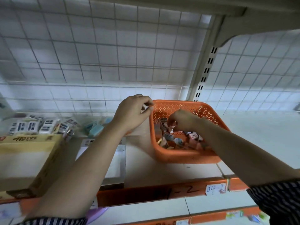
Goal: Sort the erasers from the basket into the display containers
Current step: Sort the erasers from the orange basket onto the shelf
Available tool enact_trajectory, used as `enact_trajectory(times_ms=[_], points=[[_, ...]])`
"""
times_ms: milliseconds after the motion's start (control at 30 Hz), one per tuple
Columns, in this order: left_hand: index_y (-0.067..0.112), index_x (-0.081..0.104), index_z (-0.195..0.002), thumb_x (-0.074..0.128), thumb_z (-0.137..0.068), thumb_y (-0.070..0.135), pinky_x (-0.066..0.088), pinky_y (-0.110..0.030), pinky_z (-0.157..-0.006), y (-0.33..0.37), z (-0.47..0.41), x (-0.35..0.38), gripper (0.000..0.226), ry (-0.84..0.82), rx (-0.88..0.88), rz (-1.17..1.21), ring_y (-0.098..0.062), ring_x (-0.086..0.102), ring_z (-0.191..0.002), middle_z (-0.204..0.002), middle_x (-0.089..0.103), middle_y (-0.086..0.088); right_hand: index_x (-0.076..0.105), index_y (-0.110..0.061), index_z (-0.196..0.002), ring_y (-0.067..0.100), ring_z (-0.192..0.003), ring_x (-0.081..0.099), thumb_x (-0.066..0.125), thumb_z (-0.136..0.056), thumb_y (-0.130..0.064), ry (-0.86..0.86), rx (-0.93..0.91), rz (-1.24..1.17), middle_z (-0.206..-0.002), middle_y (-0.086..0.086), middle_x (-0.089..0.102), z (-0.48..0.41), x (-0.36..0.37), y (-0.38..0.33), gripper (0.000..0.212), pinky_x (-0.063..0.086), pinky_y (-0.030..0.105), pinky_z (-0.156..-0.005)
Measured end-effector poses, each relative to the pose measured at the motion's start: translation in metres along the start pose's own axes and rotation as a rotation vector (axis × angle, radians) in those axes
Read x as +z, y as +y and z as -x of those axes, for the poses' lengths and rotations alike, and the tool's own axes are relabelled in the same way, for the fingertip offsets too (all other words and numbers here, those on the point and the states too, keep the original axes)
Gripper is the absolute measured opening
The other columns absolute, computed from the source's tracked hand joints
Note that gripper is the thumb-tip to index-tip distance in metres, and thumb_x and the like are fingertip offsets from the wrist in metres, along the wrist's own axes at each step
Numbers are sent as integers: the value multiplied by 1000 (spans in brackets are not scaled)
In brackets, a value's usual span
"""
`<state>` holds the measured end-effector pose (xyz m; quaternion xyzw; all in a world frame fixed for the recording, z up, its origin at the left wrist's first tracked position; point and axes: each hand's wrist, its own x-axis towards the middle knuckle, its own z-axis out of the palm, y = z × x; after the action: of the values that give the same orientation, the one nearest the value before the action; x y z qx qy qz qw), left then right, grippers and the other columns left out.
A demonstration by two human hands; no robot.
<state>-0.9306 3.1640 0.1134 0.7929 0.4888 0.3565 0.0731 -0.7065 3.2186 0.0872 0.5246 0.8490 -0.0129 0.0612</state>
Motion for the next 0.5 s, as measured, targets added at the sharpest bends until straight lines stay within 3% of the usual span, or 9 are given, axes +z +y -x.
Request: enact_trajectory(times_ms=[233, 367, 500], points=[[21, 70, -101, 64, -90, 24, 52, -34, -81, 9, -19, 13, 13, -22, 26, 5, -9, 64, -89, -98, 67, 7, 67, -17, -102, 14, -88, 61, 75, -81, -25, 66, 17, -151, -93, -3, 66, 12, -12, 11, 24, 44, 24, -74], [20, 69, -107, 66, -88, 22, 50, -36, -86, 22, -40, 30, 19, -144, 104, -46, -14, 62, -96, -105, 67, 2, 64, -18, -85, 9, -74, 58, 83, -74, -20, 313, 175, -426, -77, -10, 61, 50, -32, 26, 22, 42, 15, -61], [22, 68, -109, 68, -86, 22, 48, -35, -89, 34, -66, 59, 22, -326, 155, -137, -15, 58, -102, -111, 65, 3, 65, -10, -82, 12, -70, 62, 83, -73, -12, 535, 325, -629, -75, -4, 64, 83, -27, 29, 20, 48, 20, -60]])
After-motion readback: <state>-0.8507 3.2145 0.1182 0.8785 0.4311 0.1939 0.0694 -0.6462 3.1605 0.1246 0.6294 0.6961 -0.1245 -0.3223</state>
